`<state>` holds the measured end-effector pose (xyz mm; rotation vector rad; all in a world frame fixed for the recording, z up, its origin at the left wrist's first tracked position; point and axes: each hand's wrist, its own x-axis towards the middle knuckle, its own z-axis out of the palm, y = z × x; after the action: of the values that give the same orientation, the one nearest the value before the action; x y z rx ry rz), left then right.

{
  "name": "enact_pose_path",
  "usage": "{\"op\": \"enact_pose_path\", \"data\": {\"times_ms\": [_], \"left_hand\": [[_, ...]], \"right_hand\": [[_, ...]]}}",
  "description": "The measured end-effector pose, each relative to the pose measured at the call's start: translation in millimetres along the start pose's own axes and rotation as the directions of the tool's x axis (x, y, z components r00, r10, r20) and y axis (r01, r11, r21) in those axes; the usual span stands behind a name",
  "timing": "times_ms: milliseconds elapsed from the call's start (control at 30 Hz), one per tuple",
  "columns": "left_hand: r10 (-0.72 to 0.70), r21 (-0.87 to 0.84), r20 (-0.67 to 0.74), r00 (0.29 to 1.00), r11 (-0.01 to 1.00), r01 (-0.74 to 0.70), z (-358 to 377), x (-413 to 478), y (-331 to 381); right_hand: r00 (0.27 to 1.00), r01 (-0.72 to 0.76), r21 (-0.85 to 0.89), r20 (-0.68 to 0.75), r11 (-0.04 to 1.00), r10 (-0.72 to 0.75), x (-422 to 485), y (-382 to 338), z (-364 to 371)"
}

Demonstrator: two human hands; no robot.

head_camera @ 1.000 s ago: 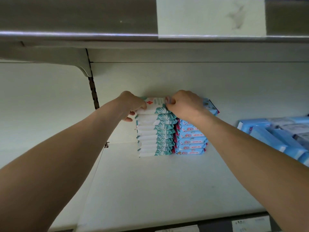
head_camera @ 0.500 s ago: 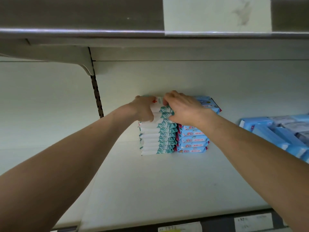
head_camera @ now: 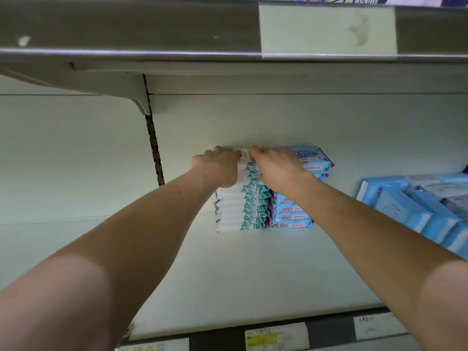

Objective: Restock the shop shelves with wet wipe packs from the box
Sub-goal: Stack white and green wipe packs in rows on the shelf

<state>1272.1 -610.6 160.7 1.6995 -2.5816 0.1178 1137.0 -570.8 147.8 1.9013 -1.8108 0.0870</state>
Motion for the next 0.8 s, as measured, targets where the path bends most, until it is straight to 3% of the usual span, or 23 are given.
{"op": "enact_pose_path", "data": {"times_ms": [167,433,600,800], "left_hand": [[-0.032,-0.002,-0.019,0.999,0.999,0.032,-1,-4,4],[-0.128,-0.009,-0.109,0.986,0.992,0.127,-9,-44,-11],[-0.302,-0.031,-0.11,0.947,0.953,0.3,-7,-89,-22],[-0.524,-0.071,-0.07,0.849,0.851,0.52,-2,-165,-28]], "right_hand": [[0.998,-0.005,0.045,0.07,0.999,0.002,-4,0,-18],[0.987,0.16,0.059,-0.041,0.985,-0.157,-12,-19,-45],[0.946,0.324,0.107,-0.071,0.94,-0.317,-19,-37,-51],[0.849,0.528,0.162,-0.129,0.834,-0.513,-44,-70,-60]]}}
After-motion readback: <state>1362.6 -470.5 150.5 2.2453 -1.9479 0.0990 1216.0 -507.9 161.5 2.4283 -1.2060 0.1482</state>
